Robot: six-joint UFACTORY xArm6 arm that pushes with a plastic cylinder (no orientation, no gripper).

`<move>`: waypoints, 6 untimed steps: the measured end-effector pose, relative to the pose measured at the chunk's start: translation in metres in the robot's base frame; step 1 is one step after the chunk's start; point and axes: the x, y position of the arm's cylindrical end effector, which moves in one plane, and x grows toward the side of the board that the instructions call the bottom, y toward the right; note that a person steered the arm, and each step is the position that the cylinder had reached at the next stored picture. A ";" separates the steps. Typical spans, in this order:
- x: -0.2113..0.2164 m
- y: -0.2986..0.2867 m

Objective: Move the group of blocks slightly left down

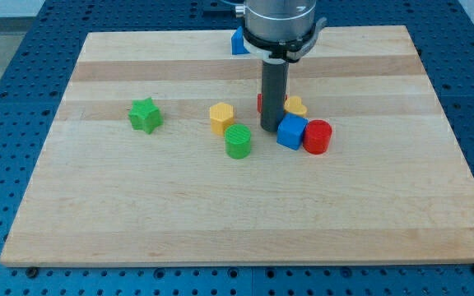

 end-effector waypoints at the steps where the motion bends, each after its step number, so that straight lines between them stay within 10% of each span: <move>1: -0.018 -0.003; 6: -0.082 0.036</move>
